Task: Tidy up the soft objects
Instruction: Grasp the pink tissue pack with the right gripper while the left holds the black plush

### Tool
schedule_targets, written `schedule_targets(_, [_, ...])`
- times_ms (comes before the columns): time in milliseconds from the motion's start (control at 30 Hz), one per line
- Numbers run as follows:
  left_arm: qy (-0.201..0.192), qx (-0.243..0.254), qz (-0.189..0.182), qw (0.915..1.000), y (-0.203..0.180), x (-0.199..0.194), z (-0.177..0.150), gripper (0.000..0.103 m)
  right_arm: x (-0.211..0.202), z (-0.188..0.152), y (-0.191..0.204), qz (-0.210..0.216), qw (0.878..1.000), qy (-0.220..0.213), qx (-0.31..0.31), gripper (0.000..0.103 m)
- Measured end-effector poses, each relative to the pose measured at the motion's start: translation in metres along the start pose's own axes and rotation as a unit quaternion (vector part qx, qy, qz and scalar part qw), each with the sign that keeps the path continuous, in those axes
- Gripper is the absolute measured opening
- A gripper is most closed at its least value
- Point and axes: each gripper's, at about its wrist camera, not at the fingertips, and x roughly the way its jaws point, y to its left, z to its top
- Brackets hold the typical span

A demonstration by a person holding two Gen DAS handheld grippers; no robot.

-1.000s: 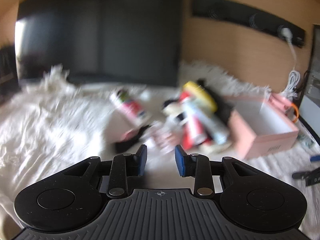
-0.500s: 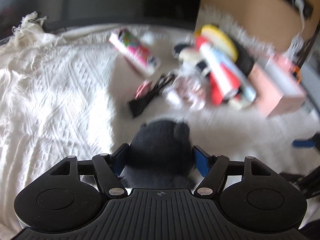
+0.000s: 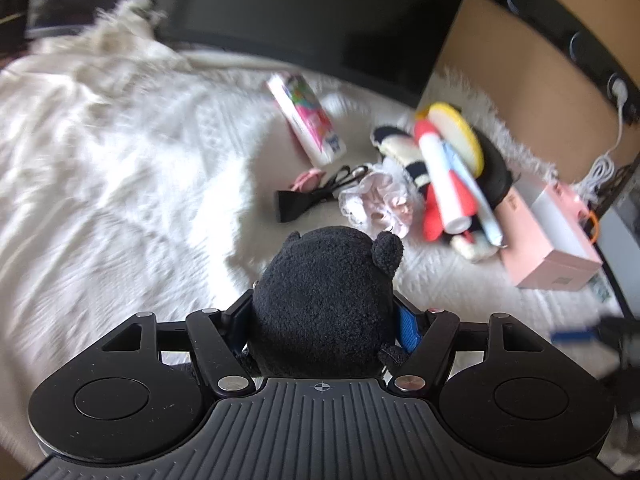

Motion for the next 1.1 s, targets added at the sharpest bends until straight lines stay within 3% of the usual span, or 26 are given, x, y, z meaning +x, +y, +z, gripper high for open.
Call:
schedule_targets(67, [-0.009,-0.023,-0.004,0.9997,0.002,-0.019,-0.007,0.074,-0.011,0.016,0.012,0.012,0.998,-0.044,-0.048,0.091])
schedule_targets(167, [-0.011,-0.063,-0.013,0.9979,0.007,-0.037,-0.018,0.074,-0.024,0.056,0.04,0.036,0.981,-0.141,-0.128,0.092])
schedule_targets(267, [-0.016,-0.081,-0.006,0.9966,0.01,-0.049,-0.026,0.073,-0.006,0.112,0.066,0.074,0.967,-0.179,-0.168,0.092])
schedule_targets(467, [-0.002,-0.104,-0.015,0.9945,0.018,-0.058,-0.04,0.073,0.066,0.198,0.103,0.085,0.973,-0.159,-0.145,0.087])
schedule_targets(567, [0.001,-0.118,-0.027,0.9927,0.023,-0.062,-0.05,0.073,0.076,0.223,0.102,0.045,0.969,-0.209,-0.122,0.089])
schedule_targets(633, [0.007,-0.123,-0.036,0.9917,0.024,-0.06,-0.056,0.073,0.085,0.241,0.104,0.026,0.961,-0.227,-0.155,0.089])
schedule_targets(700, [0.011,-0.124,-0.044,0.9912,0.024,-0.057,-0.059,0.074,0.103,0.258,0.104,0.019,0.962,-0.198,-0.188,0.088])
schedule_targets(767, [0.016,-0.125,-0.052,0.9907,0.023,-0.054,-0.061,0.074,0.126,0.277,0.1,0.025,0.972,-0.138,-0.187,0.087])
schedule_targets(800, [0.018,-0.123,-0.054,0.9907,0.022,-0.052,-0.061,0.073,0.135,0.281,0.098,0.019,0.978,-0.116,-0.174,0.059])
schedule_targets(833, [0.021,-0.121,-0.056,0.9909,0.02,-0.05,-0.06,0.074,0.14,0.285,0.093,0.028,0.983,-0.099,-0.155,0.037])
schedule_targets(900, [0.027,-0.114,-0.062,0.9911,0.015,-0.047,-0.057,0.074,0.138,0.287,0.086,0.06,0.986,-0.083,-0.133,0.031])
schedule_targets(967, [0.04,-0.103,-0.074,0.9911,0.008,-0.041,-0.052,0.074,0.119,0.28,0.083,0.062,0.988,-0.073,-0.118,0.031])
schedule_targets(1100, [0.072,-0.053,-0.107,0.9902,-0.02,-0.02,-0.042,0.074,0.045,0.242,0.079,0.071,0.985,-0.095,-0.127,0.022])
